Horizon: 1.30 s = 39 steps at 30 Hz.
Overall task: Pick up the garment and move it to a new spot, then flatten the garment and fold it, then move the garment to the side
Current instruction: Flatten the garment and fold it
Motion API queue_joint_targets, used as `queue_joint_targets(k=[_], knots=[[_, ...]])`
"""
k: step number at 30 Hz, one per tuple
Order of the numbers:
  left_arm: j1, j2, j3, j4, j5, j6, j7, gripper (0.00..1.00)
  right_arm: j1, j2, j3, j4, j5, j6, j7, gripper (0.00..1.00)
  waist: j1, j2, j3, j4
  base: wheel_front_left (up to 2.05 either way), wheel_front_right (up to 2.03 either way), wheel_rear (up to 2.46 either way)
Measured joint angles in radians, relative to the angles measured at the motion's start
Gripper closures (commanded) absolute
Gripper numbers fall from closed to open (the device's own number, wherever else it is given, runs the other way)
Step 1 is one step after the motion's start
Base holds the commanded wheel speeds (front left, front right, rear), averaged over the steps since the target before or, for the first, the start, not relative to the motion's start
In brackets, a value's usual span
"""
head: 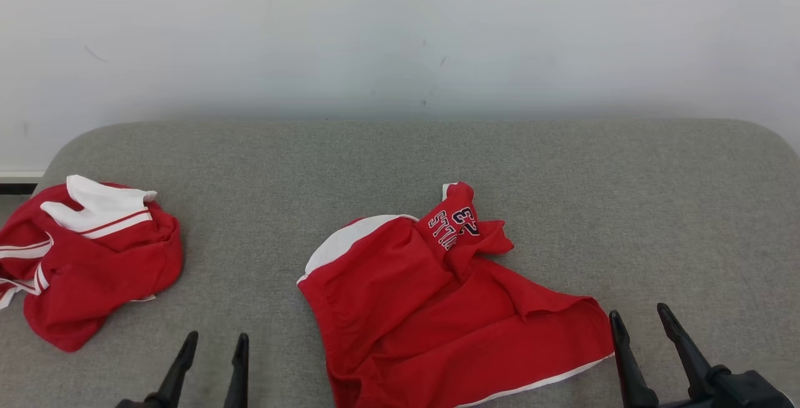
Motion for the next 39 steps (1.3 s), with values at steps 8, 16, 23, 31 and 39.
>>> queue_joint_targets(k=[8,16,23,31,39], knots=[[0.0,0.059,-0.195,0.034,0.0,0.0,0.0,0.0,-0.01,-0.052,0.026,0.094,0.006,0.0,0.0,0.0,0.0,0.0,0.008,-0.002,0.0,0.0,0.0],[-0.061,0.121,-0.469,0.137,-0.055,0.0,0.0,0.0,-0.122,-0.127,0.094,0.322,0.048,0.0,0.0,0.0,0.0001,0.0,0.057,-0.002,0.0,0.0,0.0],[-0.129,0.125,-0.535,0.232,-0.098,0.0,0.0,0.0,-0.217,-0.125,0.172,0.459,0.082,0.0,0.0,0.0,0.0002,0.0001,0.102,-0.004,0.0,0.0,0.0],[-0.194,0.124,-0.583,0.283,-0.12,0.0,0.0,0.0,-0.296,-0.097,0.216,0.574,0.128,0.0,-0.001,0.0,0.0002,0.0,0.15,-0.003,0.0,0.0,0.0],[-0.223,0.109,-0.615,0.285,-0.163,0.0,0.0,1.0,-0.323,-0.077,0.256,0.581,0.186,0.0,-0.004,1.0,0.0002,0.0001,0.161,0.002,0.0,0.0,0.0]])
